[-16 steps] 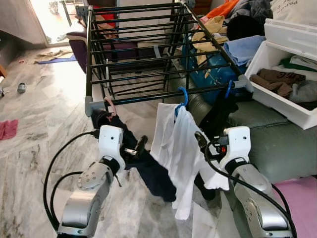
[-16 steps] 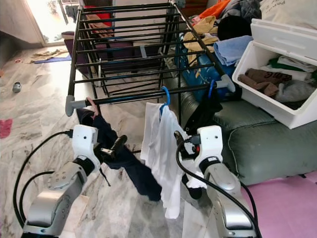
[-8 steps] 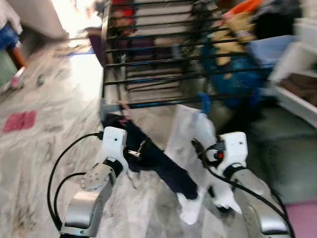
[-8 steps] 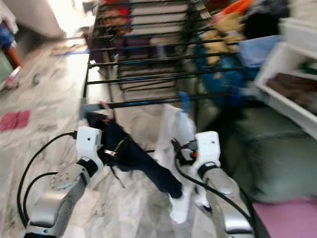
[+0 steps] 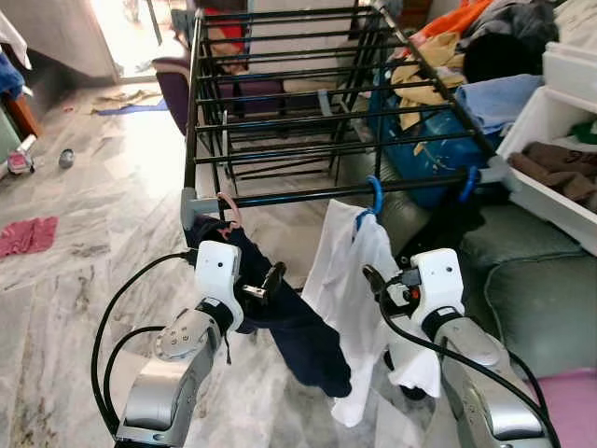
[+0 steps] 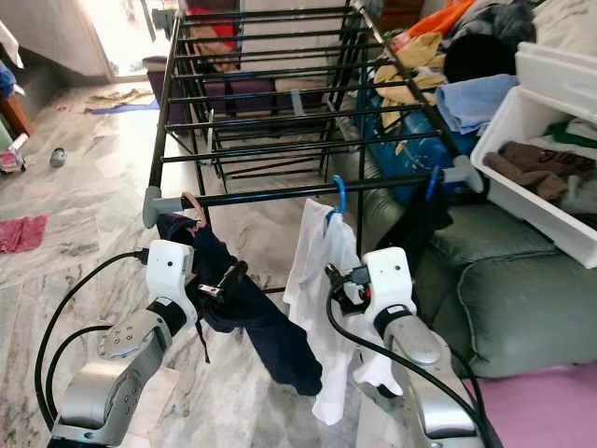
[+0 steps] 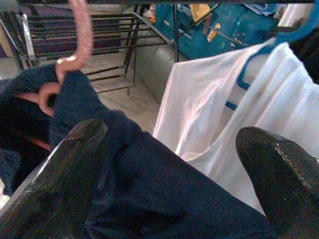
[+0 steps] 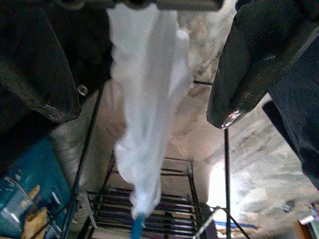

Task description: Hang hanger

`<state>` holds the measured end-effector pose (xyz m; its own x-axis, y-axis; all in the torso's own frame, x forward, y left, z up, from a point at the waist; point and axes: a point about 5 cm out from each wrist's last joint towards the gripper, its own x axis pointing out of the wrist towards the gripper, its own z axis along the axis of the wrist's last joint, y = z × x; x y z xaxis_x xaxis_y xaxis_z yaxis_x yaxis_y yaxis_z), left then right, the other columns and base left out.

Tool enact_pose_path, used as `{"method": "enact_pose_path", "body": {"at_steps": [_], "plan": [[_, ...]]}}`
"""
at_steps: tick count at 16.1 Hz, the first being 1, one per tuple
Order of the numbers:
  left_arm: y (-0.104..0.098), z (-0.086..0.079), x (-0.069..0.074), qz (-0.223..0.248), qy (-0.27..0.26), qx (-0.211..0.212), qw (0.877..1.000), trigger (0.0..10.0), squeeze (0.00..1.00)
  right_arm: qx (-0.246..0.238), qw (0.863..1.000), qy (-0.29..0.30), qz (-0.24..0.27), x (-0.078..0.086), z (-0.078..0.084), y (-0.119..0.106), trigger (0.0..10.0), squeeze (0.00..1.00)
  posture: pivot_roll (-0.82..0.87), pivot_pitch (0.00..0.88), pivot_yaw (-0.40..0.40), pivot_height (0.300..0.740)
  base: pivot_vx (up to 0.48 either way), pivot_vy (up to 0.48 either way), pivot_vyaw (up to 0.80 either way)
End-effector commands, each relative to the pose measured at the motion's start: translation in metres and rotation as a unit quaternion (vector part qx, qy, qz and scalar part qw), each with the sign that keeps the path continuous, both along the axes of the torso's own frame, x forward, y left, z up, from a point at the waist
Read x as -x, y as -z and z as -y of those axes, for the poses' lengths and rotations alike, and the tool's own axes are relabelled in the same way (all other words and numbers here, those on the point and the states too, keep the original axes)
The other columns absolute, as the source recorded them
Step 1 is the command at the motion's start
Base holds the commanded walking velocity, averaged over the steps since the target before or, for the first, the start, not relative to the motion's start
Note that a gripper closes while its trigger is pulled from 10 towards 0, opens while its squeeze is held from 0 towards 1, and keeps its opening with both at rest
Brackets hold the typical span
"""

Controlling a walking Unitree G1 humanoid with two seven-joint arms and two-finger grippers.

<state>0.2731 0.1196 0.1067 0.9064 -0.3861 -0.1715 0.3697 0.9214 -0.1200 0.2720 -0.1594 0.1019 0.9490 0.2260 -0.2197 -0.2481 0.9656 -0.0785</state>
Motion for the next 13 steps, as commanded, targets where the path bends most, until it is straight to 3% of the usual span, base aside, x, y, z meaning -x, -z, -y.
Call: {"method": "enact_pose_path", "body": {"at_steps": [1,5,9,13], "plan": [[0.002,0.000,0.000,-0.007,0.005,-0.008,1.000,10.0,0.00,0.009,1.000,0.000,-0.011,-0.003,0.002,0.001,10.0,0.00,-0.07,0.051,0.016,0.740,0.000,0.000,0.00],[0.004,0.002,0.000,-0.020,0.015,-0.017,1.000,10.0,0.00,0.012,0.997,-0.016,-0.076,-0.006,0.011,0.015,10.0,0.00,-0.06,0.061,0.024,0.740,0.000,0.000,0.00],[0.002,0.006,-0.001,-0.015,0.023,-0.019,0.999,10.0,0.00,0.030,0.994,-0.063,-0.080,-0.028,0.018,0.008,10.0,0.00,-0.06,0.069,0.016,0.740,0.000,0.000,0.00],[0.002,0.004,-0.001,-0.015,0.011,-0.015,1.000,10.0,0.00,0.028,0.988,-0.106,-0.111,-0.037,0.023,0.007,10.0,0.00,-0.06,0.065,0.005,0.740,0.000,0.000,0.00]]}}
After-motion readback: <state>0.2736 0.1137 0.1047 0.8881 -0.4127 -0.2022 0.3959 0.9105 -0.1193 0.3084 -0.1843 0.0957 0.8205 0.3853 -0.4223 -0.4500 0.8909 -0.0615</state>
